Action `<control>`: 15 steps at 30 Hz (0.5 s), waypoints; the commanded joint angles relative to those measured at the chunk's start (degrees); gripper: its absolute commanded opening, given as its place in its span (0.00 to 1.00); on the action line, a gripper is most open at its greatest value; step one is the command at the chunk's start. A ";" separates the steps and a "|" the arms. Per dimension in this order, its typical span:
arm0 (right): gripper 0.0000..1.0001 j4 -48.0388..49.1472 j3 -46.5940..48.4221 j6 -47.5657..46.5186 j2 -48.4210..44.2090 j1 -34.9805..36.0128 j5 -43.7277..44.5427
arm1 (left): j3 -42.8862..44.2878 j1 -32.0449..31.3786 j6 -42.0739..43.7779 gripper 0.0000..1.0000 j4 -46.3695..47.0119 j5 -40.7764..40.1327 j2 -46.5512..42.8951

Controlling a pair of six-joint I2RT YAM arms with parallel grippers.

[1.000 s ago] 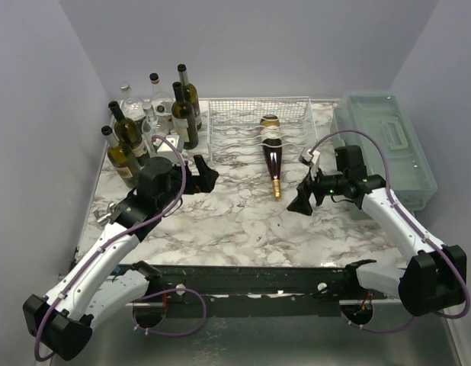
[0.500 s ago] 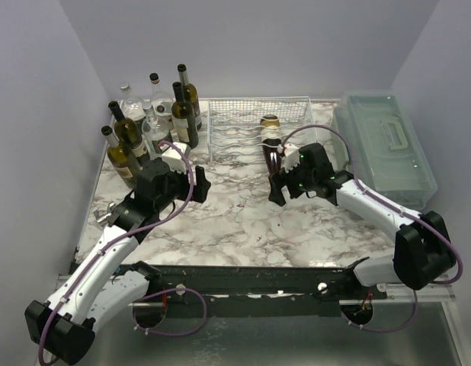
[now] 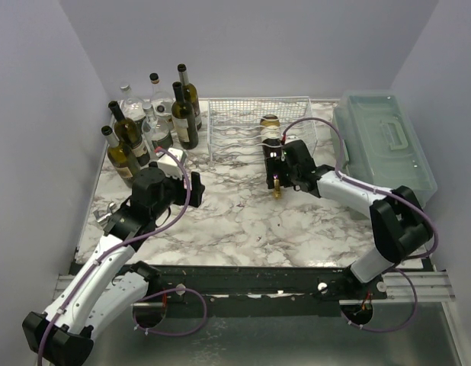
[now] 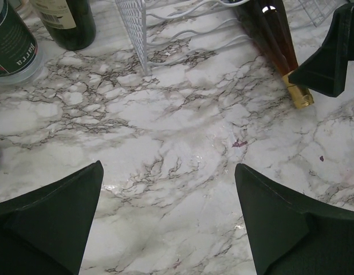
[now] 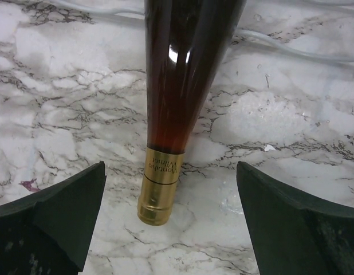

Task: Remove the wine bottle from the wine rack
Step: Pick up the wine bottle from the wine rack.

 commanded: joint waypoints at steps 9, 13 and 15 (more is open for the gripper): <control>0.86 4.14 3.29 6.72 7.54 0.29 6.85 | -1.24 0.20 1.42 0.98 0.32 -4.41 -2.19; 0.83 5.46 3.58 5.88 8.66 0.33 8.62 | -1.35 0.20 1.53 0.99 0.48 -4.59 -2.57; 0.83 6.23 3.48 5.93 9.23 0.30 9.03 | -1.42 0.20 1.52 0.98 0.56 -4.50 -2.59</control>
